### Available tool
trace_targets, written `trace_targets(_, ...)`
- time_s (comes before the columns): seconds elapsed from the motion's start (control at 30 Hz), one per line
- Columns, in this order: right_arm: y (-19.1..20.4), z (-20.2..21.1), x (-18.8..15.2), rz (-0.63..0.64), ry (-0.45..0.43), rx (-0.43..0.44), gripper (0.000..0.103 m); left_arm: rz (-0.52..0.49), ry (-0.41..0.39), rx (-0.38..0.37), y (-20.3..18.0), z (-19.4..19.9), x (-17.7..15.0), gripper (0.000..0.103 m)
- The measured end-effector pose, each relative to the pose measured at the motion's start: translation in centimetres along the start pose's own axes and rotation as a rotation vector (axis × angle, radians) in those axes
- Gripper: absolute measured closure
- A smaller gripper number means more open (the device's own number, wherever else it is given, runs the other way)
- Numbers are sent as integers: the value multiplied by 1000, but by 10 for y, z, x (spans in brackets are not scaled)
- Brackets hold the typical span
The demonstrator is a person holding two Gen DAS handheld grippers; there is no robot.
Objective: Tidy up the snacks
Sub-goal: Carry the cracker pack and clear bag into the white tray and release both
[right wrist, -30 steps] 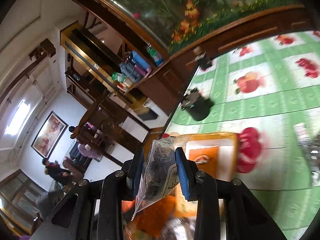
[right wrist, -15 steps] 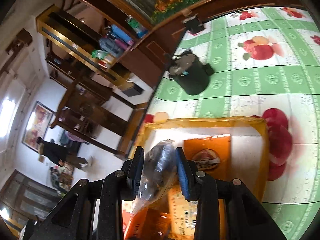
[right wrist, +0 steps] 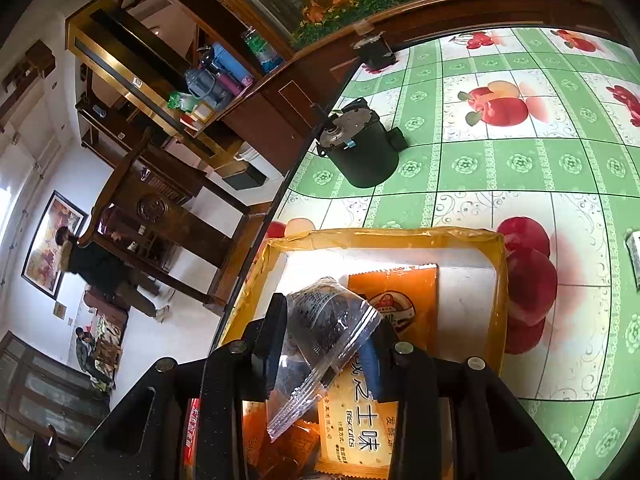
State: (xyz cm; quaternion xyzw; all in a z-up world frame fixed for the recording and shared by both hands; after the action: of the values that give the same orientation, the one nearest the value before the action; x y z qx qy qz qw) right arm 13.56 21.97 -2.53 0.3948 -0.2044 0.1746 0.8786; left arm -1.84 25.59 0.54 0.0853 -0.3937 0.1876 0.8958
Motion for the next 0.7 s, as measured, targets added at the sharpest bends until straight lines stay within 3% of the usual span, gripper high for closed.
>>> trace_targets(0.07, 1, 2, -1, 9, 0, -15, 63, -2, 3, -3, 0, 0, 0, 50)
trace_targets(0.13, 1, 2, -3, 13, 5, -34, 54, 2, 7, -10, 1, 1, -1, 50)
trace_targets(0.27, 4, 4, -7, 18, 5, -37, 52, 6, 3, -13, 1, 4, -1, 49)
trace_targets(0.43, 7, 6, -15, 29, 14, -45, 42, 11, -6, -16, 0, 11, 0, 37)
trace_targets(0.7, 13, 30, -19, 47, -12, -30, 39, 18, -24, -20, -4, 24, 3, 31)
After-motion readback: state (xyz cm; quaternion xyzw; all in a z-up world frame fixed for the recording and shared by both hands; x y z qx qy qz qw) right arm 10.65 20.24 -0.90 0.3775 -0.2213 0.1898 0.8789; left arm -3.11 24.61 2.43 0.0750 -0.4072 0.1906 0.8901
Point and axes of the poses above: each gripper's, at about its wrist camera, not at the fingertips, and z roughly against the way its jaws point, y to its left, x to its top, the point moved 8 cm from there along -z, roughly the way its jaws point, and after that the axes turned 5 degrees about x, right-handed, at the moved point
